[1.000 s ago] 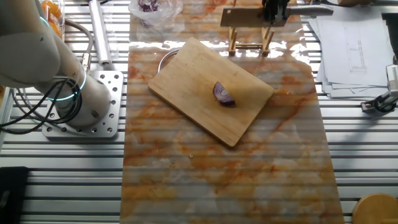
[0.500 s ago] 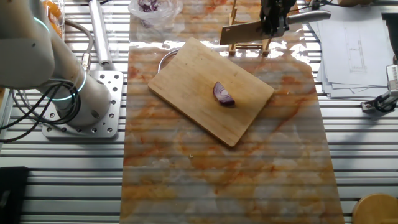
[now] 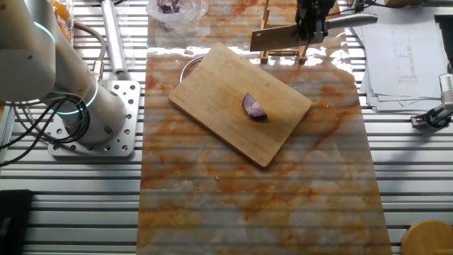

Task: Chop the onions

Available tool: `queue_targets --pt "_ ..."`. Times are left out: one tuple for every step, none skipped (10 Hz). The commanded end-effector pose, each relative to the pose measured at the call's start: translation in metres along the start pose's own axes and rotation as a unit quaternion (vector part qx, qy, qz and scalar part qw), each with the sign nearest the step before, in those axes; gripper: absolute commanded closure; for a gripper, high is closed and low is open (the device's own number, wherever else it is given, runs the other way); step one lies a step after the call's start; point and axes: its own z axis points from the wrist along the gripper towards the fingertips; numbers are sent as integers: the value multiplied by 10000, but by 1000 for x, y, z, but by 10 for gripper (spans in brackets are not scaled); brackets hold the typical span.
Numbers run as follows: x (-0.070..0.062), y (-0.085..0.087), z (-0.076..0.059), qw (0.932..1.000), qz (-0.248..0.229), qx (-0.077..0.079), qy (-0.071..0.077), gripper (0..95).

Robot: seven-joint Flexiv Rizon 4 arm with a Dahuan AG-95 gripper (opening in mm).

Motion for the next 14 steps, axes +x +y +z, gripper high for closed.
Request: queue_targets --pt "0 0 0 9999 51 -57 106 950" --pt "0 0 0 9998 -164 -76 108 950" --pt "8 -7 3 9991 -396 -73 99 950" --pt "23 -18 7 9984 -550 -65 52 950" --pt "38 -30 10 9976 -683 -47 50 950" --pt "56 -49 10 9954 -945 -58 120 950" --pt "67 -62 10 9935 -1125 -83 142 950" --pt "75 -68 14 9921 -1252 -45 114 950" --pt "78 -69 22 9912 -1318 -30 75 950" --pt "80 -71 35 9897 -1431 -8 79 950" --pt "84 -71 45 9890 -1479 -4 93 950" --pt "88 -71 54 9882 -1527 -8 134 950" --pt "89 -71 59 9878 -1554 -12 133 950" --pt "90 -71 65 9877 -1553 -17 155 950"
